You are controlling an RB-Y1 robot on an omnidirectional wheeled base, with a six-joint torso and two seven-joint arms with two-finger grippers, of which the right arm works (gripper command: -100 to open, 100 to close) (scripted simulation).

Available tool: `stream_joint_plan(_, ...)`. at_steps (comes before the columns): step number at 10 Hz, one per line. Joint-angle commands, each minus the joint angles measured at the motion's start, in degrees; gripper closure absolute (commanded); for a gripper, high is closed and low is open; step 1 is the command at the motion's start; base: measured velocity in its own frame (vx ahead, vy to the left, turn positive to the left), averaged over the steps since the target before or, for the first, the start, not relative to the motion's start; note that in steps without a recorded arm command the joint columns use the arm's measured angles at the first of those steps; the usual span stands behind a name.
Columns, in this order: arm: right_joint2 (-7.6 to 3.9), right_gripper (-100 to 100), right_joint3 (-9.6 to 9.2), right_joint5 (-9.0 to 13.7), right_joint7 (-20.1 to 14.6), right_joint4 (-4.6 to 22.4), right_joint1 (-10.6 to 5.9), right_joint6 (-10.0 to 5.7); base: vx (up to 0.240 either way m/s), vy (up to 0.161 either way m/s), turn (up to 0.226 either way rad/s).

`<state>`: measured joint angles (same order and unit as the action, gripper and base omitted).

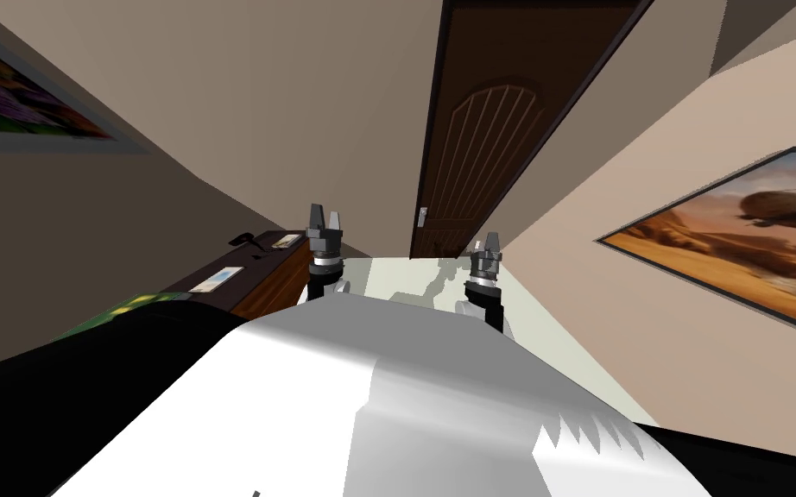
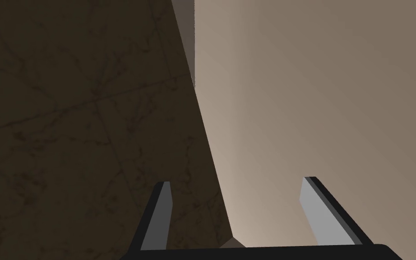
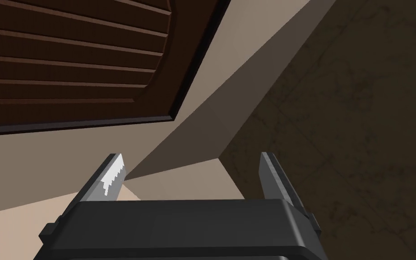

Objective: Pull the door open

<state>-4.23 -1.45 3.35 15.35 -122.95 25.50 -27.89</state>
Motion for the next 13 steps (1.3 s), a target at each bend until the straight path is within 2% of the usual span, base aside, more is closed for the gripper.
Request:
stream_joint_plan(1,-0.30,-100,-0.03,-0.14,1.85,1.35,-0.67,0.38,0.089,0.013,0.021)
stream_joint_plan(13,-2.25,-100,-0.51,-1.35,16.16,11.98,-5.79,2.81,0.100,0.003,0.021)
